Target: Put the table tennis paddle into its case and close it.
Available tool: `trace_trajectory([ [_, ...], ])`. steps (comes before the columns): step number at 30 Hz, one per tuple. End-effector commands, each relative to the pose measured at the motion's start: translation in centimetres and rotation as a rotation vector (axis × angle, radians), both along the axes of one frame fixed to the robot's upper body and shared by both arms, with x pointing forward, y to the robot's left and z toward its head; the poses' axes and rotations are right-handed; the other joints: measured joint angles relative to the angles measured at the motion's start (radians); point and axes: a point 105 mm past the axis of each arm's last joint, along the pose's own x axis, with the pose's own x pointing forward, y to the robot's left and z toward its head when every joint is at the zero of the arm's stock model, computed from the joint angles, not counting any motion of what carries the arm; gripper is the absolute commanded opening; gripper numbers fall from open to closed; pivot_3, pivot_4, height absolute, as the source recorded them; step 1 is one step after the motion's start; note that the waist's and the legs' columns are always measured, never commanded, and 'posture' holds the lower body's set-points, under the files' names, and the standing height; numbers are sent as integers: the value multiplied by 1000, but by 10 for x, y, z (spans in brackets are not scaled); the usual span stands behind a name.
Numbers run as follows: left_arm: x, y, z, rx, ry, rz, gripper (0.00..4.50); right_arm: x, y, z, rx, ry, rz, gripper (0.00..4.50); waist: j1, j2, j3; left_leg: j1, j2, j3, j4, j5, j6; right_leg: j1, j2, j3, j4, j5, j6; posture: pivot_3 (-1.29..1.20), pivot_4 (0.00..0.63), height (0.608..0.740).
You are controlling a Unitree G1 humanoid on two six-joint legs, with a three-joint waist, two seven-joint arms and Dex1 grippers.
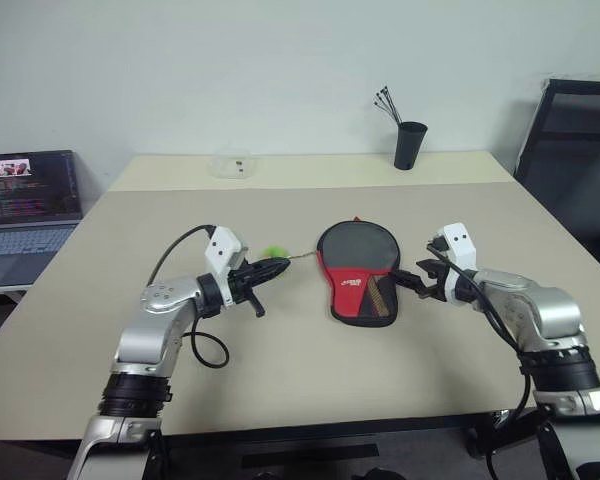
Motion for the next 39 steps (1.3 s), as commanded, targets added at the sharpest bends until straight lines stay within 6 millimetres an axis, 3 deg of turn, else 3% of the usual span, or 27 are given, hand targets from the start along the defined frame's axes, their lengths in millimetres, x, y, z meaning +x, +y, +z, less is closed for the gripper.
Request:
trace_trajectory([
  [1,-7,0,18,-8,-57,6,12,10,1,6,8,-36,-1,4406,0,0,0,0,0,0,0,0,0,0,0,0,0,0,0,0,150,740],
  [18,-19,3,31,-5,-61,-33,12,15,49,-36,-51,86,144,4406,-15,-1,-1,3,3,0,0,0,0,0,0,3,1,1,-1,0,150,740],
  [21,-20,6,31,2,-61,-28,0,13,53,-45,-69,114,165,3865,-15,-2,-1,4,7,0,0,0,0,0,2,3,1,2,-3,0,150,740],
  [28,-28,13,28,14,-44,-24,0,5,65,-55,-55,158,203,1486,-16,-2,-2,6,17,3,-1,0,0,0,13,3,1,4,-6,0,150,740],
  [33,-40,26,18,31,17,-39,0,0,84,-49,8,164,236,140,-20,-2,-3,8,18,4,-2,0,0,0,14,4,1,4,-7,0,150,740],
  [39,-56,42,2,77,102,-61,0,-6,109,-32,79,149,285,23,-27,-2,-3,8,18,4,-3,0,0,-1,14,6,1,3,-8,0,150,740],
])
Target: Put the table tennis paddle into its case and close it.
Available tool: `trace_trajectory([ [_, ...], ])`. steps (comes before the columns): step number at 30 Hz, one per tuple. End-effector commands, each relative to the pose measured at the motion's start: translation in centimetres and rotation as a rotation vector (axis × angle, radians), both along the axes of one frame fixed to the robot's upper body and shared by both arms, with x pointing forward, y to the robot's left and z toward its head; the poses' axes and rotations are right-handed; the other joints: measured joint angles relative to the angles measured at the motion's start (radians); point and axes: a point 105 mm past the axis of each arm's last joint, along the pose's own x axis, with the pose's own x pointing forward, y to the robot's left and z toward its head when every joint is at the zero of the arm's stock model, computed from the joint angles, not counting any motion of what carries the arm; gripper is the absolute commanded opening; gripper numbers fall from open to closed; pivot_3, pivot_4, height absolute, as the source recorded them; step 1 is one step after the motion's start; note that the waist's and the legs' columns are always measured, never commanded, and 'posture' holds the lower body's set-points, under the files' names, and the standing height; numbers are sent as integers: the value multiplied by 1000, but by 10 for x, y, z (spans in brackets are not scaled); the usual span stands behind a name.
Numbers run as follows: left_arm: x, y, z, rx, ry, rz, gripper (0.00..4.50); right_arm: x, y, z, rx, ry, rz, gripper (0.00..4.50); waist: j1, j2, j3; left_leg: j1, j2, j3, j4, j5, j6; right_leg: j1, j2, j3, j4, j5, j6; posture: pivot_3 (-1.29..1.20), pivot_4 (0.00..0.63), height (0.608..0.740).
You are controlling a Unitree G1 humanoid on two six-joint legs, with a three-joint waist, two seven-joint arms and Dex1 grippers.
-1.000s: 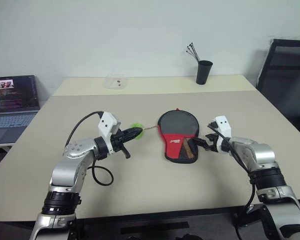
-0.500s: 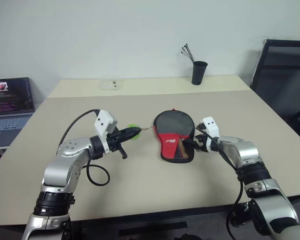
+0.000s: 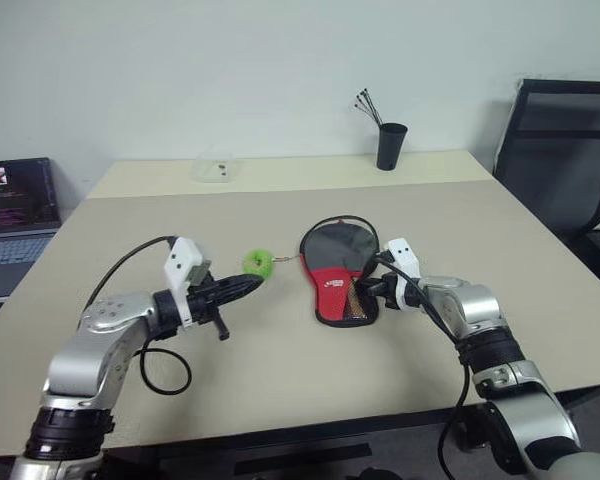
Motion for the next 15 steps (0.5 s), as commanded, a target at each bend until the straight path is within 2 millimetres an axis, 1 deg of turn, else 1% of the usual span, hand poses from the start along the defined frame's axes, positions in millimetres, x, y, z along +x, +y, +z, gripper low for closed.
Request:
trace_trajectory([
  [1,-10,0,12,9,-35,-42,0,-12,29,2,56,29,84,23,-2,0,0,0,0,0,0,0,0,0,0,0,0,0,0,0,150,740],
  [5,-18,0,9,17,-14,-71,0,-25,55,11,105,43,148,23,-10,0,0,0,1,0,-1,0,0,-1,0,1,0,0,0,0,150,740],
  [8,-23,-3,7,19,-4,-90,0,-40,72,12,119,57,202,23,-9,0,0,0,1,-1,-2,0,0,-2,1,0,0,-1,-1,0,150,740],
  [11,-27,-4,5,18,3,-97,0,-53,84,8,126,75,232,23,-7,0,0,-2,1,-1,-2,0,0,-2,1,0,0,-1,-1,0,150,740],
  [15,-32,-4,2,25,24,-109,0,-72,92,0,124,106,254,23,-3,0,0,-3,0,-2,-2,0,0,-2,-1,-1,-1,-1,-1,0,150,740],
])
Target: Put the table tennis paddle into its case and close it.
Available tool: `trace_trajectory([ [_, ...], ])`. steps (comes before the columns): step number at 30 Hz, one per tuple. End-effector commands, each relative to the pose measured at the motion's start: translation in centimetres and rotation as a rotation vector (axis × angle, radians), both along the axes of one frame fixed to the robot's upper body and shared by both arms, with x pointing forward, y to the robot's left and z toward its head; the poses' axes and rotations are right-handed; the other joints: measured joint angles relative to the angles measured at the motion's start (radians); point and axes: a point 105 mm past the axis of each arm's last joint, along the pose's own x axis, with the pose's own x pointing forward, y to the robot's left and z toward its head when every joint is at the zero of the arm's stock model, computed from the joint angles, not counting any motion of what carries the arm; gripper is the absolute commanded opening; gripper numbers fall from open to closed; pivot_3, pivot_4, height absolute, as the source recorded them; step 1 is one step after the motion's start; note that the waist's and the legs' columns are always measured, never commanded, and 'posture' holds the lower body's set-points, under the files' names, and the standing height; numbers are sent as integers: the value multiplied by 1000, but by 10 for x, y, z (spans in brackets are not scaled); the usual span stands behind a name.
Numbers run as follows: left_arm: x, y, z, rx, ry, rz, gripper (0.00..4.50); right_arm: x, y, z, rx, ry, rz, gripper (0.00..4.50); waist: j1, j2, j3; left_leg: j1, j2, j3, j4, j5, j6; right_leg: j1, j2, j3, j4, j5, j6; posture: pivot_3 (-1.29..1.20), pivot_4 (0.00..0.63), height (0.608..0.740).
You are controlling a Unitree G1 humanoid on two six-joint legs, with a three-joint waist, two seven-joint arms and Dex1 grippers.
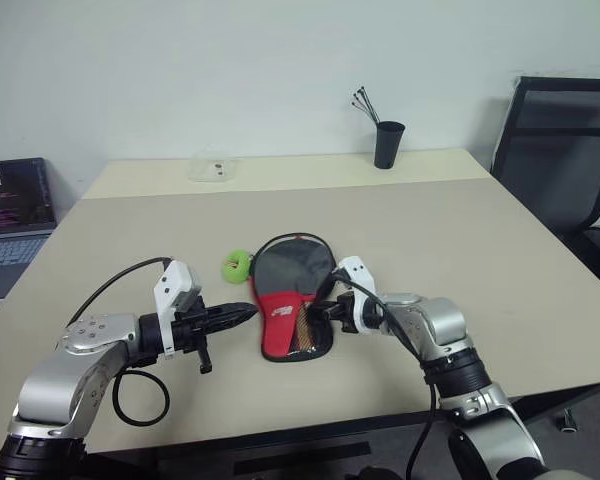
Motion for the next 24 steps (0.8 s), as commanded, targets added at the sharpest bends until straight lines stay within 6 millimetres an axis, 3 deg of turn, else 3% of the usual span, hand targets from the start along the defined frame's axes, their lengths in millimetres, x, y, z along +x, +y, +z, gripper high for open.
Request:
trace_trajectory([
  [1,-7,0,11,13,-35,-23,0,-22,13,4,28,11,57,23,3,0,0,0,0,0,0,0,0,0,0,0,0,0,0,0,150,740],
  [11,-14,-1,7,24,-9,-48,0,-61,-9,-4,6,73,4,23,16,0,0,-1,-1,-2,0,-1,-1,-1,-1,-1,-1,0,0,0,150,740],
  [24,-11,-2,8,27,-19,-50,0,-66,-21,-9,43,156,-144,23,21,0,0,-2,-2,-3,0,-1,-1,0,-2,-2,-2,0,0,0,150,740],
])
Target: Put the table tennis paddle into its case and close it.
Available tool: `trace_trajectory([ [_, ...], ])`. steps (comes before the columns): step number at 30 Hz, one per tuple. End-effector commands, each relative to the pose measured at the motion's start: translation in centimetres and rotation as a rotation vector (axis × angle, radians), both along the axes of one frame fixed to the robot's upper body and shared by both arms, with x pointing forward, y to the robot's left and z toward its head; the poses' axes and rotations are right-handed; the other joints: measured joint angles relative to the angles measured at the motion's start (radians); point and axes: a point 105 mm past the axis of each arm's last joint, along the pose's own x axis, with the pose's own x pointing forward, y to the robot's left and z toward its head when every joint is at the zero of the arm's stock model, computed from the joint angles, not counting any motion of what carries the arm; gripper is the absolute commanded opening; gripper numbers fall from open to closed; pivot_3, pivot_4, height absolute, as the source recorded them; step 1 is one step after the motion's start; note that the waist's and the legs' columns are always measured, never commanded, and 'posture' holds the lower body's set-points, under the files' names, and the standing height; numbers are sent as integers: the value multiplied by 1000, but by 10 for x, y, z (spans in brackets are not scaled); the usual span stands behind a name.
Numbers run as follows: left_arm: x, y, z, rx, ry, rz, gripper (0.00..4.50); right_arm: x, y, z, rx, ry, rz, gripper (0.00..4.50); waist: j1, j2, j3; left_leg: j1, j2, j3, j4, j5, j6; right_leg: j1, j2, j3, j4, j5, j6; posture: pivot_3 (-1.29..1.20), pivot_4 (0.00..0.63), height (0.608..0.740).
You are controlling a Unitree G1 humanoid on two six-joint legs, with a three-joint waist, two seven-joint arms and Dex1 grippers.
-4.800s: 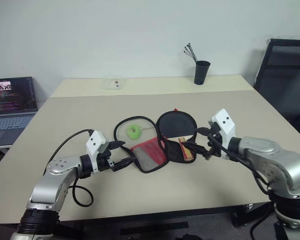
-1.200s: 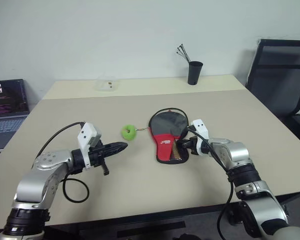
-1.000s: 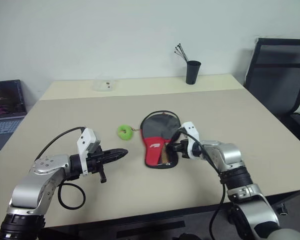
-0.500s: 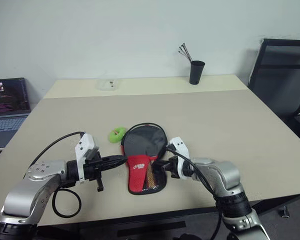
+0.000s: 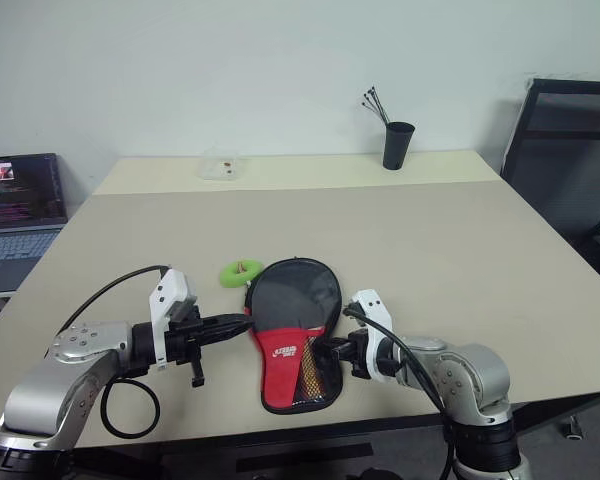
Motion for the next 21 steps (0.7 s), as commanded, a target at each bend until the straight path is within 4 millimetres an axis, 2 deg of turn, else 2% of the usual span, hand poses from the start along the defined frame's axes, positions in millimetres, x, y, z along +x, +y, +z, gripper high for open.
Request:
trace_trajectory([
  [1,-1,-4,11,6,-51,-26,0,-6,1,0,24,31,-21,23,0,0,0,0,0,0,0,0,0,0,0,0,0,0,0,0,150,740],
  [5,0,-5,11,2,-57,-27,0,-1,-6,-1,19,28,-85,23,0,0,0,0,0,0,0,0,0,0,0,0,0,0,0,0,150,740],
  [9,2,-5,12,-2,-70,-17,0,1,-16,4,21,22,-131,981,1,0,0,0,0,-1,0,0,0,0,0,-1,0,0,0,0,150,740],
  [17,3,-2,10,-3,-75,-3,0,-14,-18,15,61,13,-63,3561,1,0,0,0,0,-1,0,0,0,0,0,-1,0,0,0,0,150,740],
  [18,3,-2,9,-4,-74,-1,0,-14,-18,20,72,-5,-47,3561,1,0,0,0,0,-1,0,0,0,0,0,-1,0,0,0,0,150,740],
  [21,4,0,7,-7,-67,19,0,-17,-19,55,95,-203,72,3561,1,0,0,0,0,-1,0,0,0,0,0,-1,0,0,0,0,150,740],
])
